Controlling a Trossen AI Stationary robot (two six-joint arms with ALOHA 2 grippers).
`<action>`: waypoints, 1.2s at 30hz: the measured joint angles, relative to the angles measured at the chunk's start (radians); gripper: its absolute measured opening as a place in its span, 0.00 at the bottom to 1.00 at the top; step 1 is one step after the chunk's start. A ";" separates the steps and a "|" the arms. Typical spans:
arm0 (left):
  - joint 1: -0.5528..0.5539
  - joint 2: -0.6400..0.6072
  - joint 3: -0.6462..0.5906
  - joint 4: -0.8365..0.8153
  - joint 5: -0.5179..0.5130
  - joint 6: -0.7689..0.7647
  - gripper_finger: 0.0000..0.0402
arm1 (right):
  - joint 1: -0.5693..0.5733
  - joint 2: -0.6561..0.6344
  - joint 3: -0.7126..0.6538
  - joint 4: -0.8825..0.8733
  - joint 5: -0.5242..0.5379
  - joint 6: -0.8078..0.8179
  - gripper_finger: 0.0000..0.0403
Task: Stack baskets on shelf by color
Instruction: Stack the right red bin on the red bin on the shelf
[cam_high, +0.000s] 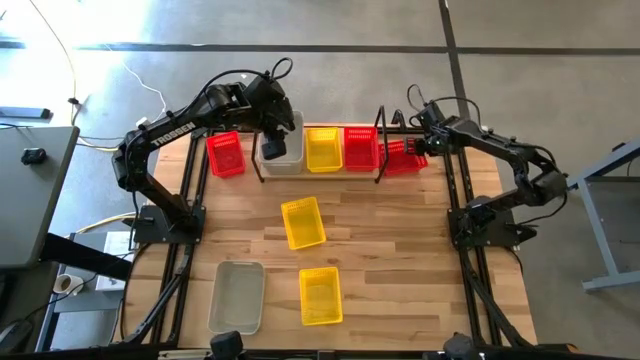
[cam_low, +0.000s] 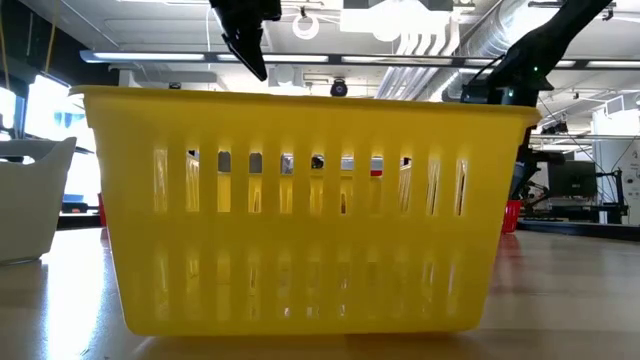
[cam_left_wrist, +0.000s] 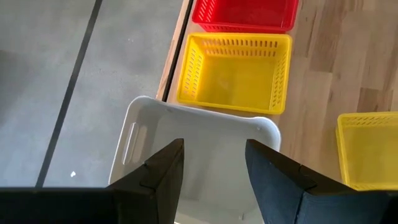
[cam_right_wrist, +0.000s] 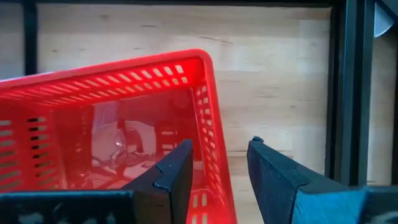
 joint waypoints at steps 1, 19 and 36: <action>0.000 0.000 0.000 0.000 0.000 -0.004 0.41 | 0.001 0.006 -0.002 0.001 0.004 -0.002 0.34; 0.000 0.000 0.000 0.000 0.001 -0.011 0.41 | 0.022 0.093 -0.002 0.009 0.073 0.059 0.09; 0.000 0.000 0.000 0.000 0.007 -0.011 0.41 | 0.063 -0.045 -0.001 0.004 0.142 0.207 0.00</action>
